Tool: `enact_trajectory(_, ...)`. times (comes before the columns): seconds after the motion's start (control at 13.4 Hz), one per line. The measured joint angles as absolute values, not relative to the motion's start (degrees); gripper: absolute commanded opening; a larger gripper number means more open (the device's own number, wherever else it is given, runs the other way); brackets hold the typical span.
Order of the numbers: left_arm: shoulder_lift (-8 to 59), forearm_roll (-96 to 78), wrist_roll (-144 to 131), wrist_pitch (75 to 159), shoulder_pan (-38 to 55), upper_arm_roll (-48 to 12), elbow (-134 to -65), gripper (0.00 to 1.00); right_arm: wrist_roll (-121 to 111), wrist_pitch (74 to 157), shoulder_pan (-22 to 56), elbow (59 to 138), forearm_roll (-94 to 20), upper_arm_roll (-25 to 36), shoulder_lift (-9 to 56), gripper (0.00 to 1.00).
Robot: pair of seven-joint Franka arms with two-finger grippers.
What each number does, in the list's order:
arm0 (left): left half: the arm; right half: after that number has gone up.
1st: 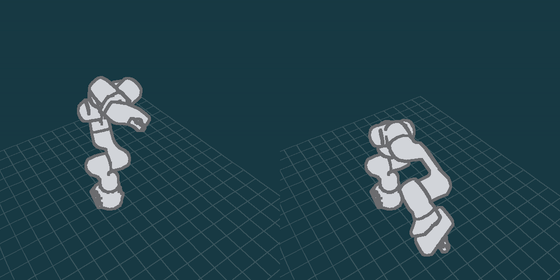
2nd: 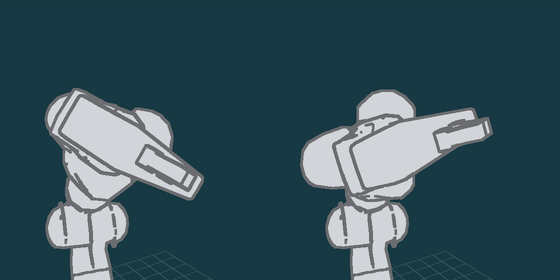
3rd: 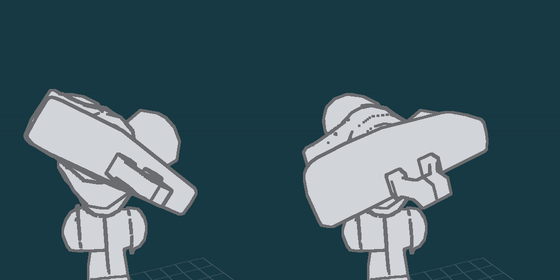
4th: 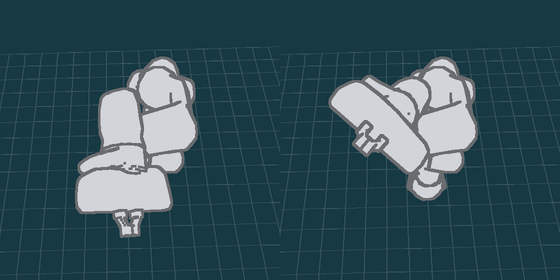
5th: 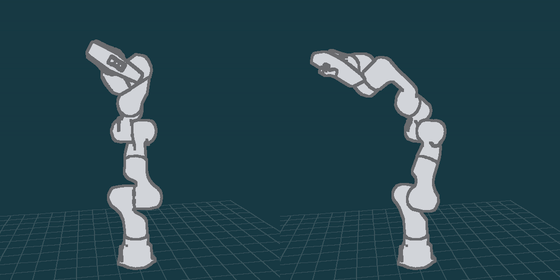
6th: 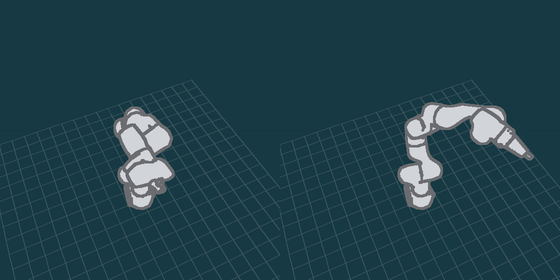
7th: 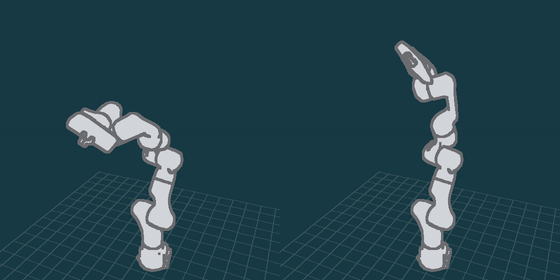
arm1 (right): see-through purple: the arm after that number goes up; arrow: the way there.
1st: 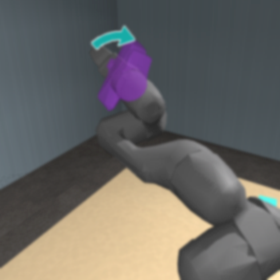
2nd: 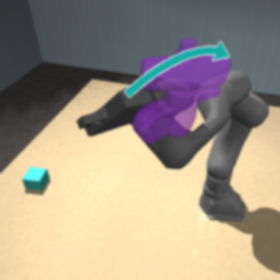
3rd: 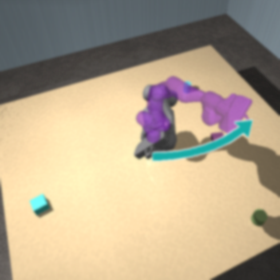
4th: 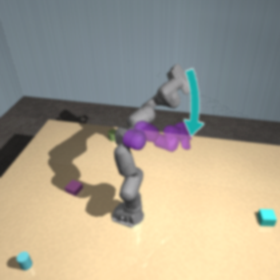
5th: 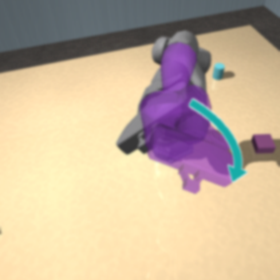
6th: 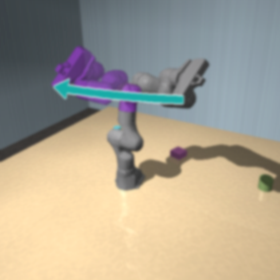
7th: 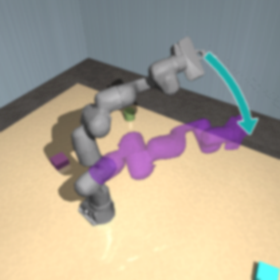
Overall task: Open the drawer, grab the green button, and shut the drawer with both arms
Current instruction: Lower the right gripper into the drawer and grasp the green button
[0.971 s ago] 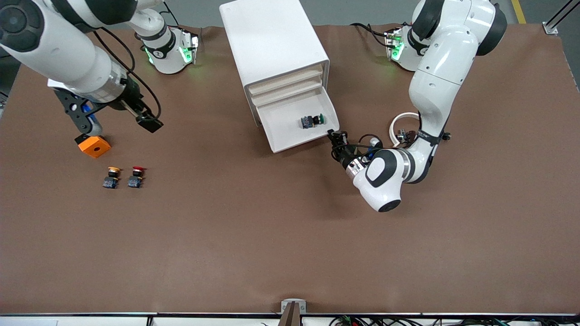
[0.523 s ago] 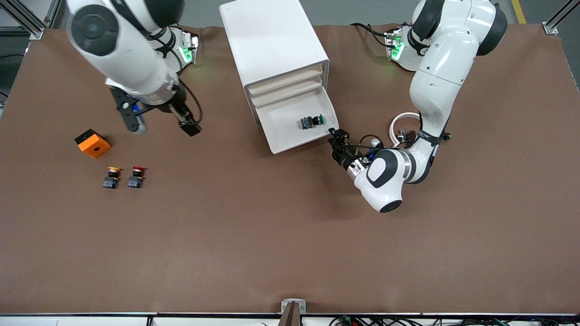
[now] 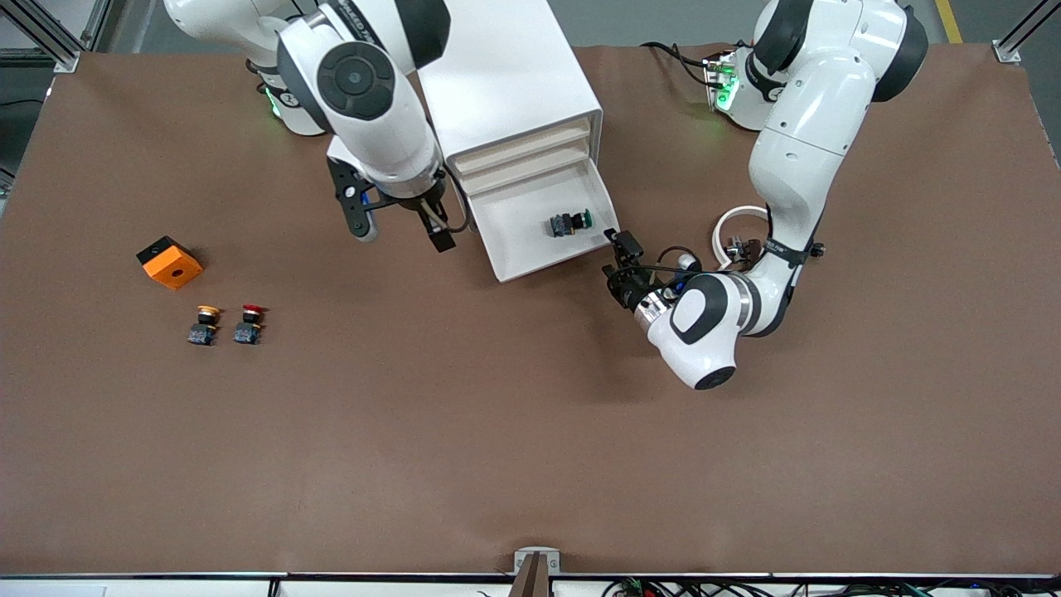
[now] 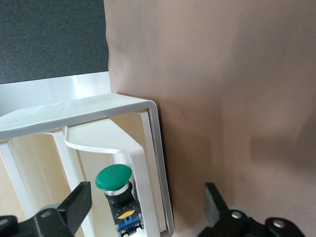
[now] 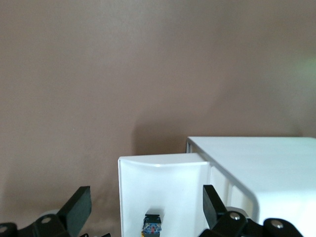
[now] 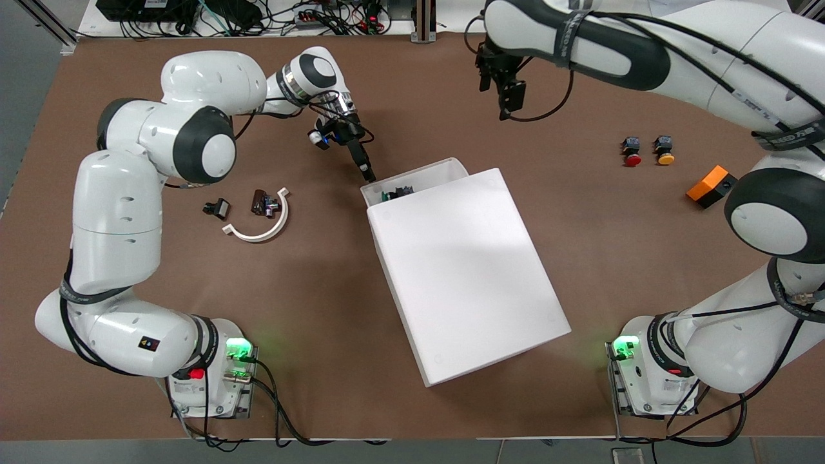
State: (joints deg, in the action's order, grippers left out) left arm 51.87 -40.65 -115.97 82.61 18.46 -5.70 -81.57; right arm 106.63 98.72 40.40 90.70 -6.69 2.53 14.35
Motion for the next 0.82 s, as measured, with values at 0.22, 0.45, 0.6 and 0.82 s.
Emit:
enact_trajectory(0.22, 51.2, -40.6, -115.4, 82.6, 18.4, -5.7, -80.8, 1.0, 112.7, 101.9, 43.8, 90.3, -6.7, 2.5, 17.2, 1.0)
enact_trajectory(0.45, 49.0, -40.6, -112.4, 82.6, 17.9, -5.7, -80.6, 1.0, 117.1, 103.1, 46.7, 86.8, -6.7, 2.5, 22.0, 1.0)
enact_trajectory(0.6, 46.9, -40.4, -110.5, 82.6, 16.8, -5.7, -80.5, 1.0, 119.1, 104.6, 48.5, 84.5, -6.7, 2.5, 25.3, 1.0)
enact_trajectory(0.82, 44.8, -36.9, -106.1, 82.3, 15.1, -5.7, -80.6, 1.0, 119.8, 107.1, 51.1, 83.4, -6.7, 2.5, 28.5, 1.0)
